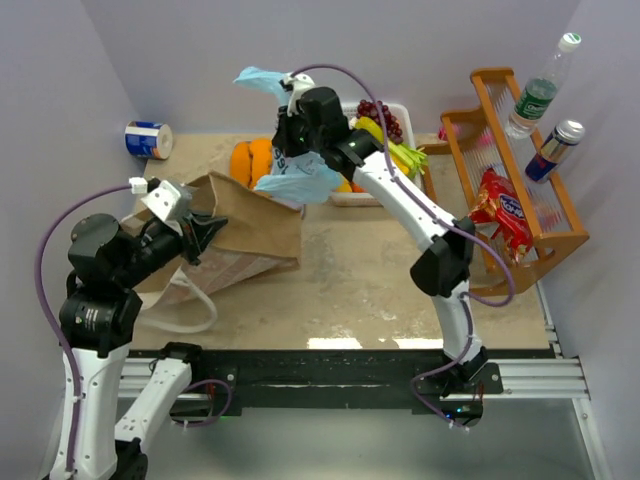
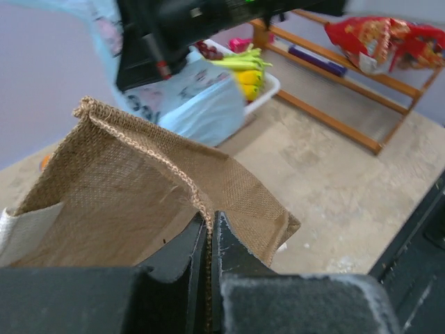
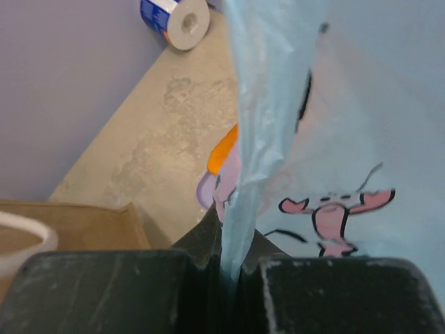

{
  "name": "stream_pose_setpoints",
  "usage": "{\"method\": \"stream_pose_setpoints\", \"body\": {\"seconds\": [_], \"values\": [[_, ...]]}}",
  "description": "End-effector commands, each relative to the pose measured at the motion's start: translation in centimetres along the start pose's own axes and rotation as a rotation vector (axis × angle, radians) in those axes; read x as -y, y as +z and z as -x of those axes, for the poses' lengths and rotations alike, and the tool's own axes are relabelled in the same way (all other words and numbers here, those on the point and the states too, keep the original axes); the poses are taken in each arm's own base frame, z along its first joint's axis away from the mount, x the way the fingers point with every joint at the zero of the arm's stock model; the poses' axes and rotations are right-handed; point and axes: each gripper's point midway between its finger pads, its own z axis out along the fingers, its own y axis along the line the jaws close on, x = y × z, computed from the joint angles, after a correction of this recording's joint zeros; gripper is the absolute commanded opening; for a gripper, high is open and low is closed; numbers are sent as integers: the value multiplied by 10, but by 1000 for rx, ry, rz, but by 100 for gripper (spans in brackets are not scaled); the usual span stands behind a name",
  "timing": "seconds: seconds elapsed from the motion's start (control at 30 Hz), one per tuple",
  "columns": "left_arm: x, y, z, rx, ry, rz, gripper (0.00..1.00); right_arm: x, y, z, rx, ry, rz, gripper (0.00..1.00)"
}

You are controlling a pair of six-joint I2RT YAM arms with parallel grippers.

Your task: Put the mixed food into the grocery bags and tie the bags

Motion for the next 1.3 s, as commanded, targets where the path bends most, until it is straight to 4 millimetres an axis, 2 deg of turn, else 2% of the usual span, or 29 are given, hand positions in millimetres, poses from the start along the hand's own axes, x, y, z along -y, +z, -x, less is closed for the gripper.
{"method": "stream_pose_setpoints", "body": {"seconds": [0.0,0.07,0.13,0.2,0.27,0.3,0.33,0.37,0.4,0.43,0.5,0.53,0.57,0.6,0.63,0.67,0.7,0.73,0.77,0.8,0.87,0.93,0.97,1.0,1.07,1.1,1.13,1.23,1.27], "values": [[31,-7,10,-9,53,-160,0,5,34,-1,35,43,-6,4],[42,-6,11,-7,43,-227,0,11,45,-9,27,49,-20,4],[48,1,7,-13,8,-288,0,13,55,-29,-17,54,-22,5],[48,9,7,-6,-10,-322,0,14,57,-37,-32,64,-11,7],[49,20,-5,-30,-71,-359,0,13,52,-44,-47,63,1,14],[47,26,1,6,-57,-362,0,9,48,-41,-40,58,20,22],[45,32,-6,-2,-97,-362,0,5,41,-38,-39,47,34,31],[45,37,2,45,-71,-369,0,4,36,-33,-36,42,38,42],[46,41,3,57,-78,-372,0,6,31,-35,-55,37,28,64],[43,49,-3,46,-117,-358,0,8,19,-19,-31,32,18,73],[48,59,-2,58,-126,-381,0,22,2,-9,-34,47,-18,85],[44,72,-11,33,-163,-360,0,43,-7,-3,-32,77,-53,86],[52,78,-9,41,-162,-384,0,51,-28,16,7,93,-73,87],[55,85,-11,39,-171,-386,0,62,-45,23,16,106,-104,87],[52,97,-17,29,-207,-351,0,92,-56,13,-5,120,-175,88],[65,103,-12,56,-206,-380,0,90,-93,37,60,109,-185,89],[69,109,-12,59,-222,-385,0,96,-106,39,80,100,-205,91],[69,122,-19,46,-265,-359,0,110,-112,15,35,93,-247,94],[78,129,-12,76,-266,-376,0,110,-126,17,48,82,-266,95],[80,142,-22,47,-298,-364,0,110,-144,9,44,80,-280,96],[83,159,-21,62,-328,-331,0,113,-162,2,50,86,-313,97],[86,181,-32,43,-380,-300,0,117,-183,-18,41,103,-353,97],[97,189,-27,67,-384,-320,0,120,-189,-25,35,108,-372,97],[104,196,-29,62,-393,-326,0,129,-195,-45,5,117,-419,97],[120,221,-38,26,-401,-319,0,128,-222,-44,50,144,-451,97],[126,237,-43,3,-401,-321,0,134,-228,-56,41,153,-483,97],[133,244,-46,-6,-401,-334,0,129,-245,-50,81,166,-480,97],[147,265,-54,-31,-404,-350,0,130,-262,-57,74,168,-506,97],[147,269,-55,-31,-407,-350,5,131,-264,-59,67,172,-516,97]]}}
